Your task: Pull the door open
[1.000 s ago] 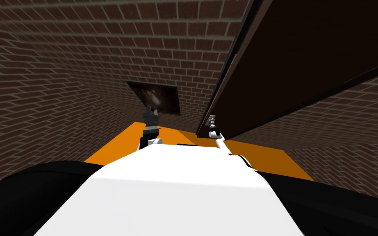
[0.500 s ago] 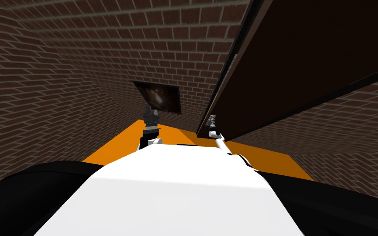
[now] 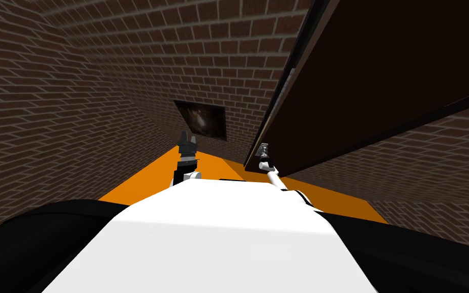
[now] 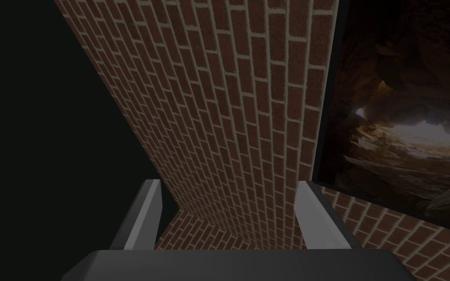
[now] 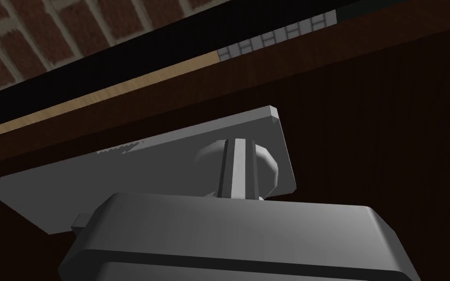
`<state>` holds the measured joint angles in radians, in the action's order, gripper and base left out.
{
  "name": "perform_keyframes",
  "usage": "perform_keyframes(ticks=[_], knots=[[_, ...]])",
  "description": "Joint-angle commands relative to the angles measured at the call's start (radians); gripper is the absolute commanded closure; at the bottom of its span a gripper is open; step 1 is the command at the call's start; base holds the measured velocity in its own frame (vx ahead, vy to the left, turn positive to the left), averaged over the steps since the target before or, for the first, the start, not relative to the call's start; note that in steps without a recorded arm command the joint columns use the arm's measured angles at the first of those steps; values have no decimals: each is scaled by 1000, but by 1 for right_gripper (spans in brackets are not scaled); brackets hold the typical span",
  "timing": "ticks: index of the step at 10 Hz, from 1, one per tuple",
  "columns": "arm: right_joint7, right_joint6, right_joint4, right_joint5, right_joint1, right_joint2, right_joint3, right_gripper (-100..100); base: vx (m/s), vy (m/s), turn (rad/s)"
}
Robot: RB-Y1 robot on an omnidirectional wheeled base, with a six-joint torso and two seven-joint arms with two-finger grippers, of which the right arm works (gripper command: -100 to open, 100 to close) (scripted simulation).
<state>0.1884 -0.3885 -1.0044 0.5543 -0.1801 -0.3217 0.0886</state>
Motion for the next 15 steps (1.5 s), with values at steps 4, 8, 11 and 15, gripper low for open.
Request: perform_keyframes(ticks=[4,8,11,15], knots=[[116,-13,9,61,-16,17,15,-100,-94,-28,43],[213,-25,17,115,-30,33,29,-100,-75,-46,26],[286,-34,23,155,-41,44,39,-100,-68,-32,28],[375,-44,30,198,-52,57,49,-100,-60,-38,34]])
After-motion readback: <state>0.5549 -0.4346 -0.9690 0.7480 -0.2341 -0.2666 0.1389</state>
